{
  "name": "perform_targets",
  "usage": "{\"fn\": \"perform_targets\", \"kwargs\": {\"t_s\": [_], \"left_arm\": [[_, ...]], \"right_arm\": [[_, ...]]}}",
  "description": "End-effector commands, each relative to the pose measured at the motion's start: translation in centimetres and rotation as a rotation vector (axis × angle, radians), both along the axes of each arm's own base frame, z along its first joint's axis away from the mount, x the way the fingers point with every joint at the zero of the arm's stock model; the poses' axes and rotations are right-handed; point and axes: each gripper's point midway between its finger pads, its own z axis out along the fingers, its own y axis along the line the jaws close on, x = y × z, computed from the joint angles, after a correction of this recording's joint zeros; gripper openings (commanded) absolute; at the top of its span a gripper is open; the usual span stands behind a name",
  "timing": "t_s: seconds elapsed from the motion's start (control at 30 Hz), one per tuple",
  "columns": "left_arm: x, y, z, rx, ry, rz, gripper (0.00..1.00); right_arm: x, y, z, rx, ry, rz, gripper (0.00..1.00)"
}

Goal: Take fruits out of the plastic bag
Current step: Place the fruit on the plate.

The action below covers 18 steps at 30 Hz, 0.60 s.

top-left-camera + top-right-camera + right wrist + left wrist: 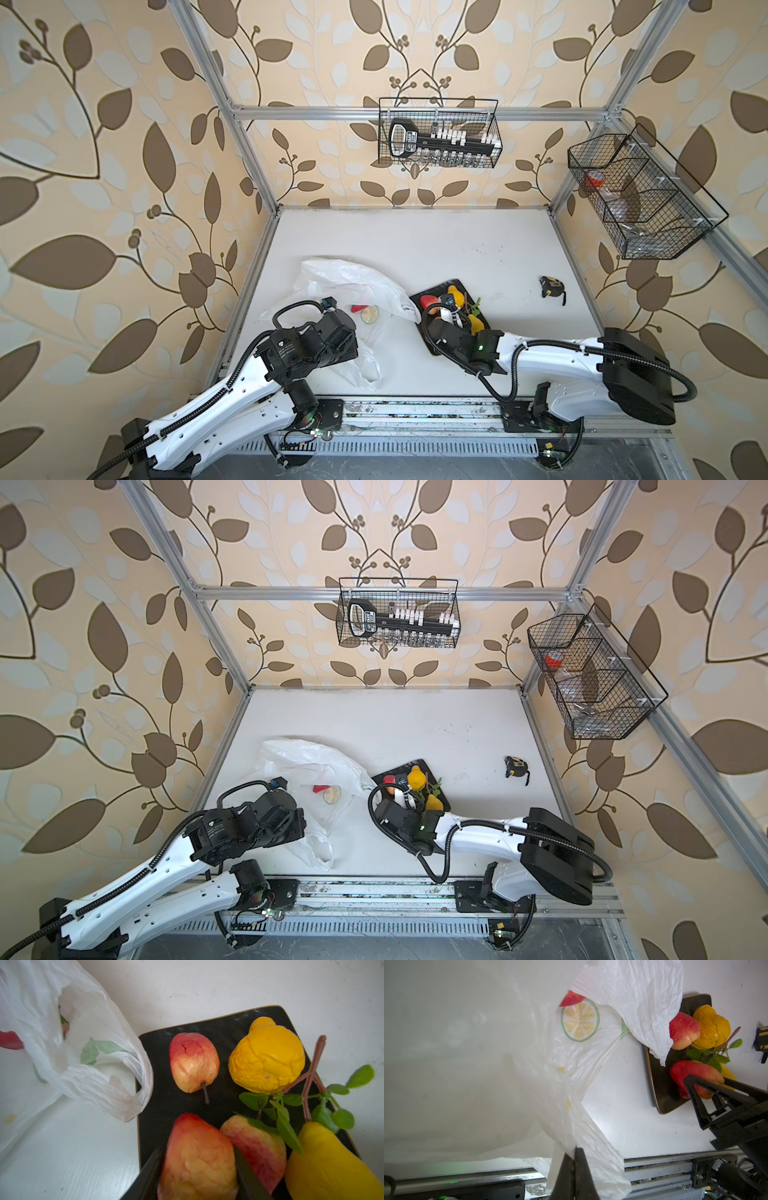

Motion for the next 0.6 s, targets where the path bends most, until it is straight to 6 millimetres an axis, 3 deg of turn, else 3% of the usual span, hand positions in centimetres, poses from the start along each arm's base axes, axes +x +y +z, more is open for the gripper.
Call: {"fn": "perform_targets", "kwargs": {"t_s": [0.0, 0.17, 0.3, 0.4, 0.57], "left_arm": [[0.1, 0.7, 0.8, 0.013, -0.025, 0.018, 0.0], [0.1, 0.7, 0.8, 0.012, -0.026, 0.017, 0.0], [0.1, 0.7, 0.9, 0.015, -0.029, 0.015, 0.0], [0.1, 0.7, 1.0, 0.018, -0.031, 0.011, 0.0], [0.1, 0.4, 1.4, 0.013, -0.042, -0.019, 0.0]], "right_arm": [[1.0, 0.7, 0.9, -0.002, -0.036, -0.017, 0.49], [0.8, 1.0, 1.2, 0.017, -0.033, -0.001, 0.67], [0.7, 1.4, 3.0, 0.059, -0.046, 0.024, 0.74], [0.4, 2.0, 5.3, 0.112, -0.068, 0.061, 0.73], [-1.5, 8.4, 9.0, 0.305, -0.066, 0.274, 0.62]]}}
